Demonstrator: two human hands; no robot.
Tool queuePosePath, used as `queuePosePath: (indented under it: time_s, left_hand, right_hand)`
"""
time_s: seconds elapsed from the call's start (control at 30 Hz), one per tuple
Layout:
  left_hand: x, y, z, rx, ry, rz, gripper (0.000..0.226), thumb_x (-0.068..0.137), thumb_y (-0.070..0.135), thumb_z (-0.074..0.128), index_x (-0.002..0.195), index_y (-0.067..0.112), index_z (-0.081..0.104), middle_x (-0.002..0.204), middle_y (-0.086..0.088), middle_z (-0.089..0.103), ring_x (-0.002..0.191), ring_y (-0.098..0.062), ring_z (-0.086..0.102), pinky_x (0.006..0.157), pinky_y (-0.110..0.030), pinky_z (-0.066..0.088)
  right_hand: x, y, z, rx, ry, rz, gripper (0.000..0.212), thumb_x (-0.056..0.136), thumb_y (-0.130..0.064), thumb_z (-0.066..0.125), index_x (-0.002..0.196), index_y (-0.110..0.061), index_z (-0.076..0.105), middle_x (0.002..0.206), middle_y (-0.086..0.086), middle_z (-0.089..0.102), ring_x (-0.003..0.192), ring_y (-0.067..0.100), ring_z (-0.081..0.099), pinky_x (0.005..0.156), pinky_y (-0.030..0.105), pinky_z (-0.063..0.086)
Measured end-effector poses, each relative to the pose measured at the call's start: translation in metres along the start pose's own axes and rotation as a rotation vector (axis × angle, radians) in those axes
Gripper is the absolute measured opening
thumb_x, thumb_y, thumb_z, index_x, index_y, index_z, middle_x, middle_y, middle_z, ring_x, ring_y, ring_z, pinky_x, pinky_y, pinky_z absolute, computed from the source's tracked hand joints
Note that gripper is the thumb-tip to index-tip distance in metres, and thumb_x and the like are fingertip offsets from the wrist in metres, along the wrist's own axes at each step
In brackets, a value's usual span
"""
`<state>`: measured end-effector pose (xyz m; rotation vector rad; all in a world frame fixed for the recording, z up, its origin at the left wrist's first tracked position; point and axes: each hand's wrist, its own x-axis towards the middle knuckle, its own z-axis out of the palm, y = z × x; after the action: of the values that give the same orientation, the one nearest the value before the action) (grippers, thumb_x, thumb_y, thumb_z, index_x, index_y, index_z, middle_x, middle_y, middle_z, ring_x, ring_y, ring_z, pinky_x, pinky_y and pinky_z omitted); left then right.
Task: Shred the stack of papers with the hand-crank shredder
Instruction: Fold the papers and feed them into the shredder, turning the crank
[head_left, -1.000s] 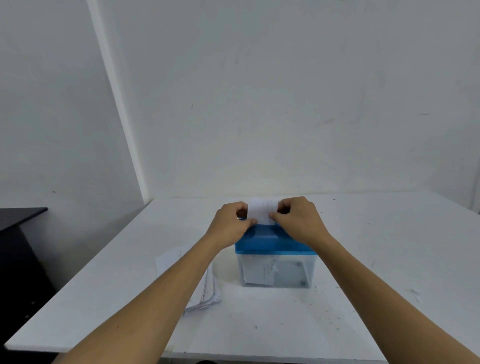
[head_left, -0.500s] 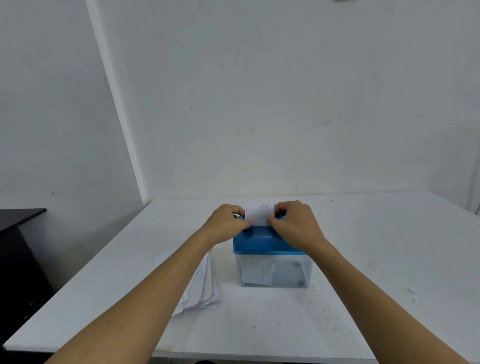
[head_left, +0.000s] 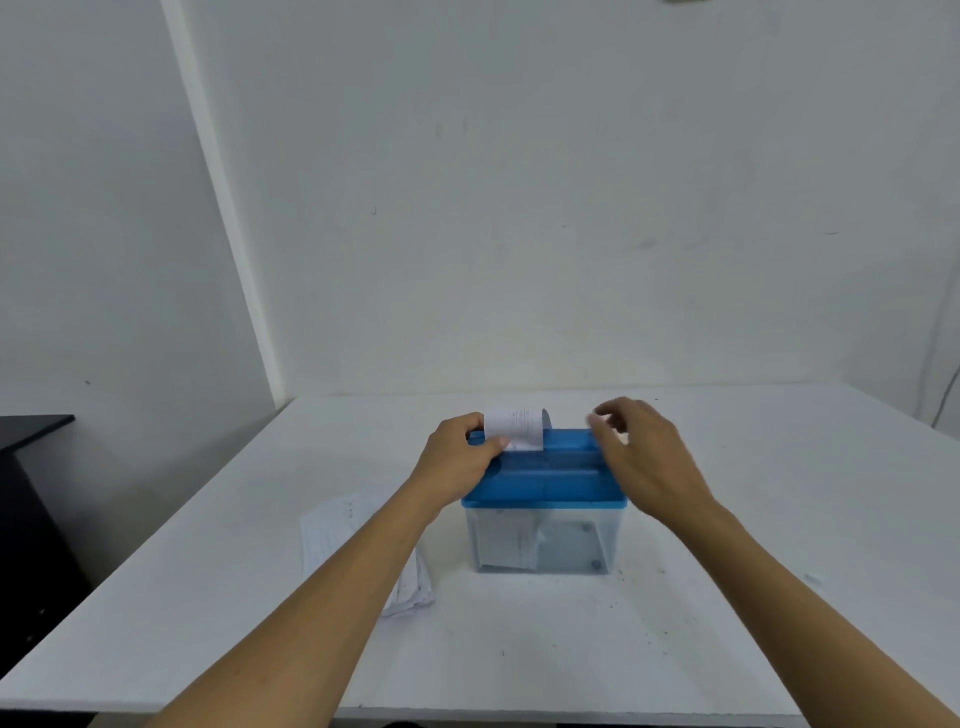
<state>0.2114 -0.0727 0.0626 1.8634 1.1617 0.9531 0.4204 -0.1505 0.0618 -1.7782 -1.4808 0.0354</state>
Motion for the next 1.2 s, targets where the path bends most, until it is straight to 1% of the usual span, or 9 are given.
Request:
queuePosePath:
  time_s: [0.1, 0.23, 0.37, 0.43, 0.67, 0.83, 0.97, 1.07, 1.2]
  left_hand:
    - [0.0, -0.003, 0.0, -0.01, -0.006, -0.007, 0.016, 0.099, 0.022, 0.062, 0.114, 0.02, 0.068, 0.114, 0.01, 0.067, 0.104, -0.011, 0.062, 0.094, -0.027, 0.052]
    - [0.001, -0.003, -0.001, -0.026, -0.012, -0.018, 0.012, 0.099, 0.023, 0.063, 0.11, 0.024, 0.067, 0.117, 0.009, 0.067, 0.105, -0.011, 0.061, 0.093, -0.026, 0.052]
    - [0.002, -0.002, 0.0, -0.02, -0.021, -0.018, 0.013, 0.099, 0.022, 0.063, 0.111, 0.025, 0.064, 0.113, 0.012, 0.062, 0.103, -0.009, 0.058, 0.093, -0.024, 0.051]
    - [0.003, -0.003, 0.0, -0.017, -0.018, -0.024, 0.012, 0.099, 0.022, 0.063, 0.11, 0.025, 0.064, 0.112, 0.012, 0.062, 0.102, -0.009, 0.058, 0.096, -0.026, 0.052]
    - [0.002, -0.004, 0.001, -0.079, -0.009, -0.072, 0.005, 0.098, 0.023, 0.065, 0.098, 0.028, 0.063, 0.108, 0.01, 0.063, 0.094, -0.004, 0.059, 0.08, -0.018, 0.053]
    - [-0.001, -0.005, 0.003, -0.081, 0.001, -0.081, 0.014, 0.096, 0.03, 0.067, 0.109, 0.025, 0.063, 0.117, 0.007, 0.063, 0.096, -0.004, 0.058, 0.072, -0.014, 0.048]
    - [-0.008, -0.006, 0.012, -0.091, 0.026, -0.063, 0.046, 0.085, 0.044, 0.077, 0.121, 0.022, 0.059, 0.121, 0.009, 0.061, 0.11, -0.01, 0.057, 0.086, -0.02, 0.048]
    - [-0.009, -0.008, 0.017, -0.1, 0.046, -0.059, 0.055, 0.083, 0.046, 0.078, 0.126, 0.022, 0.056, 0.127, 0.006, 0.059, 0.115, -0.012, 0.055, 0.096, -0.027, 0.05]
    - [-0.012, -0.003, 0.015, -0.096, 0.02, -0.052, 0.057, 0.086, 0.043, 0.076, 0.133, 0.023, 0.051, 0.132, 0.009, 0.05, 0.117, -0.01, 0.047, 0.101, -0.027, 0.043]
  right_hand:
    - [-0.023, 0.037, -0.002, 0.111, -0.037, 0.029, 0.036, 0.102, -0.011, 0.039, 0.136, -0.017, 0.049, 0.136, 0.004, 0.056, 0.117, 0.013, 0.052, 0.098, 0.028, 0.044]
    - [-0.048, 0.059, 0.01, 0.038, -0.334, 0.004, 0.076, 0.089, 0.005, 0.047, 0.154, -0.026, 0.023, 0.157, -0.006, 0.032, 0.142, 0.01, 0.03, 0.118, 0.03, 0.027]
    - [-0.052, 0.064, 0.026, -0.113, -0.322, -0.04, 0.089, 0.089, 0.0, 0.051, 0.158, -0.028, 0.003, 0.165, -0.011, 0.009, 0.151, 0.007, 0.004, 0.123, 0.029, 0.009]
    - [-0.053, 0.065, 0.032, -0.12, -0.31, -0.037, 0.089, 0.091, -0.01, 0.059, 0.158, -0.027, 0.001, 0.163, -0.01, 0.012, 0.15, 0.008, 0.009, 0.121, 0.028, 0.009]
    - [-0.065, 0.053, 0.03, -0.25, -0.293, -0.065, 0.07, 0.097, -0.021, 0.05, 0.154, -0.018, 0.01, 0.143, -0.006, 0.041, 0.118, 0.008, 0.043, 0.108, 0.025, 0.039]
    - [-0.063, 0.037, 0.008, -0.407, -0.417, 0.044, 0.041, 0.095, -0.019, 0.049, 0.13, -0.021, 0.029, 0.116, -0.003, 0.063, 0.087, 0.013, 0.063, 0.075, 0.026, 0.058]
    - [-0.058, 0.022, -0.01, -0.549, -0.488, 0.047, 0.026, 0.091, -0.015, 0.051, 0.115, -0.019, 0.041, 0.104, -0.004, 0.059, 0.082, 0.012, 0.061, 0.071, 0.025, 0.056]
    - [-0.047, 0.007, -0.026, -0.617, -0.549, 0.03, 0.009, 0.088, -0.014, 0.051, 0.094, -0.019, 0.046, 0.088, -0.005, 0.051, 0.07, 0.009, 0.05, 0.059, 0.021, 0.041]
    - [-0.009, -0.006, -0.048, -0.518, -0.856, 0.114, 0.024, 0.086, -0.012, 0.055, 0.07, -0.017, 0.038, 0.065, -0.003, 0.042, 0.054, 0.011, 0.036, 0.049, 0.021, 0.031]
